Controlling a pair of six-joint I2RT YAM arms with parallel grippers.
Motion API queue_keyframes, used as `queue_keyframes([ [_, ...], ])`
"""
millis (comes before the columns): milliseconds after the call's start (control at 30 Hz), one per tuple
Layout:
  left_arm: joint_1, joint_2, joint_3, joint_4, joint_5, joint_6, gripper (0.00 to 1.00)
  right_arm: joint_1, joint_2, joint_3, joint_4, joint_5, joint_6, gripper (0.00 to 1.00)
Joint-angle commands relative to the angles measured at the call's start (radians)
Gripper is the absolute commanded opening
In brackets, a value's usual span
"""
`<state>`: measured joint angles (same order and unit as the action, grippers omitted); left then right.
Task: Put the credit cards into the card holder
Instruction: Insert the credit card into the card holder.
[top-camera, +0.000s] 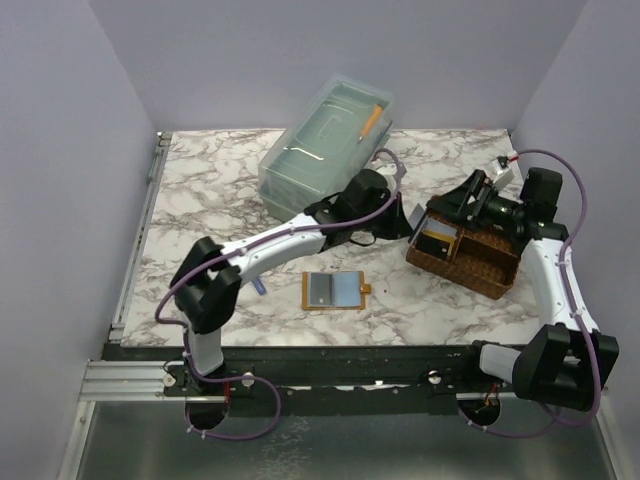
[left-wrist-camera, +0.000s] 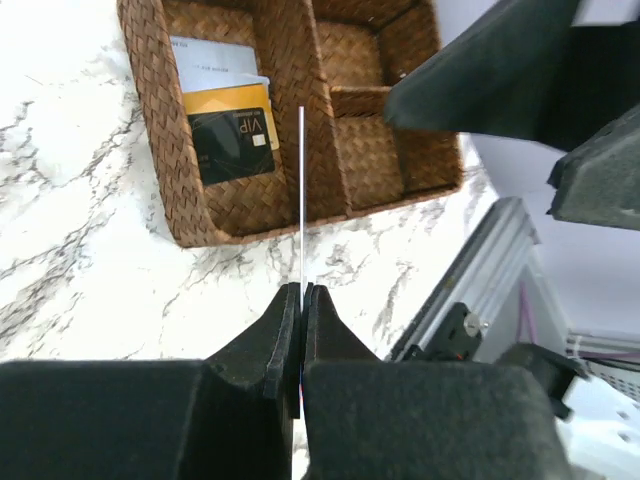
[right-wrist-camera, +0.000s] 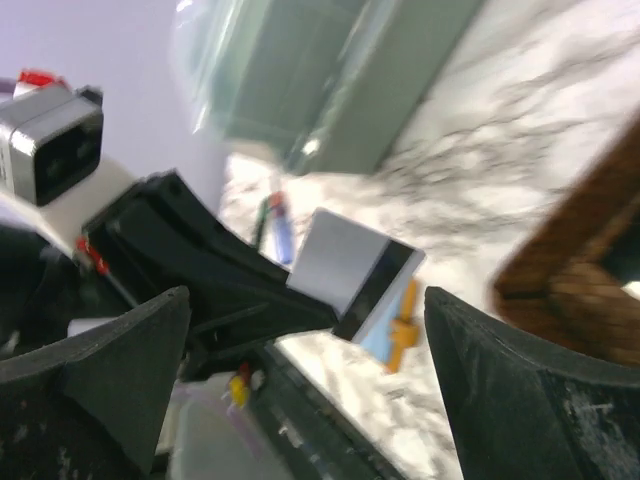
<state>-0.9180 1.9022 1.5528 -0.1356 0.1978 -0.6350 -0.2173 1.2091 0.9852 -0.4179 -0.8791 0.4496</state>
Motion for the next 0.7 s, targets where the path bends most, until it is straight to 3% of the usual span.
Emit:
queue_keyframes([
  [0, 0.077, -0.239, -0.188, 0.1, 0.092, -0.022, 0.0, 0.027, -0.021, -0.154, 0.367, -0.44, 0.308, 1.0],
  [133, 0.163, -0.449, -0.426, 0.278, 0.168, -0.141, 0.0, 0.142, -0.087, -0.165, 0.467, -0.333, 0.374, 1.0],
  [267, 0.218, -0.576, -0.571, 0.426, 0.196, -0.259, 0.0, 0.335, -0.072, -0.241, 0.745, -0.209, 0.538, 0.94],
  [367, 0.228, -0.627, -0.638, 0.5, 0.178, -0.318, 0.0, 0.408, -0.057, -0.279, 0.865, -0.13, 0.591, 0.81],
  [533, 0.229, -0.666, -0.73, 0.642, 0.177, -0.419, 0.0, 0.427, -0.015, -0.34, 1.146, -0.104, 0.74, 0.66],
  [667, 0.229, -0.664, -0.748, 0.673, 0.198, -0.446, 0.0, 0.435, 0.029, -0.299, 1.192, -0.101, 0.765, 0.52],
])
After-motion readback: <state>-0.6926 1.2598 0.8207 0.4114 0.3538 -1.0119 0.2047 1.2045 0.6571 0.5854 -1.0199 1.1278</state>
